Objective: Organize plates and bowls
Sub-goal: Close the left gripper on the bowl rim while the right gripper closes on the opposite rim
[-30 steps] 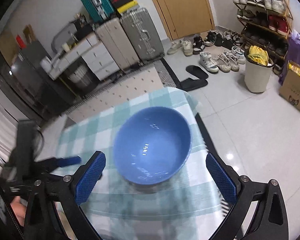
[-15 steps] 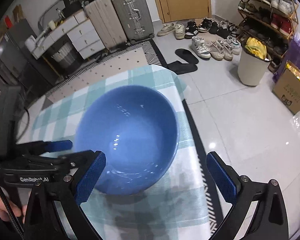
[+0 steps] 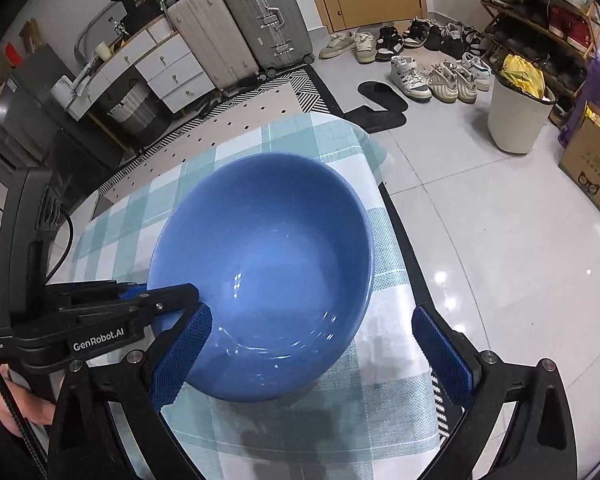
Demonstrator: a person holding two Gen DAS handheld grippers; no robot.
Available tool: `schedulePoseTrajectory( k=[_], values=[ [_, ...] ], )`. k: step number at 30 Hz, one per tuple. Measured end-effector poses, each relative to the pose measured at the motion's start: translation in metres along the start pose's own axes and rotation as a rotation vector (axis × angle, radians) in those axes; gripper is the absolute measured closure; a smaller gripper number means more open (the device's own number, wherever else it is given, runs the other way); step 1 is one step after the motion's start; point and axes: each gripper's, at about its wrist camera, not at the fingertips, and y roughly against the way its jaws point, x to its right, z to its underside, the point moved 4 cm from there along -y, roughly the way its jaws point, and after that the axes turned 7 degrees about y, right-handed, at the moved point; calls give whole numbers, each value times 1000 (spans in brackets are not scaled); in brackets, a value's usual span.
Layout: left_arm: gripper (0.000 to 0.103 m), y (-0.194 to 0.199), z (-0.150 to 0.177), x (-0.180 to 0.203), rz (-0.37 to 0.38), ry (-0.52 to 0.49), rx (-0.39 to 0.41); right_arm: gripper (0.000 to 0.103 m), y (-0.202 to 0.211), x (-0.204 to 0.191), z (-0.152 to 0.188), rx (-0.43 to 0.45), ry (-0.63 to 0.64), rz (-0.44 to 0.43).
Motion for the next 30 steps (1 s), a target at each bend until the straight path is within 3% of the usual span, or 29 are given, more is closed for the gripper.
schedulePoseTrajectory(
  k=[4, 14, 24, 26, 28, 30],
  values=[
    [93, 2, 1, -4, -22, -8, 2, 1, 0, -1, 2, -14, -24, -40],
    [93, 9, 18, -12, -52, -30, -2, 1, 8, -6, 4, -28, -7, -25],
    [93, 21, 40, -36, -66, -7, -9, 2, -12, -38, 15, -121, 93, -19],
    [93, 23, 43, -38, -72, -8, -7, 9, -18, -42, 17, -133, 101, -15],
    [93, 24, 46, -40, -80, -13, -7, 25, -22, -44, 21, -152, 109, -13],
    [93, 26, 48, -42, -86, -14, -4, 28, -26, -45, 24, -164, 112, -4]
  ],
)
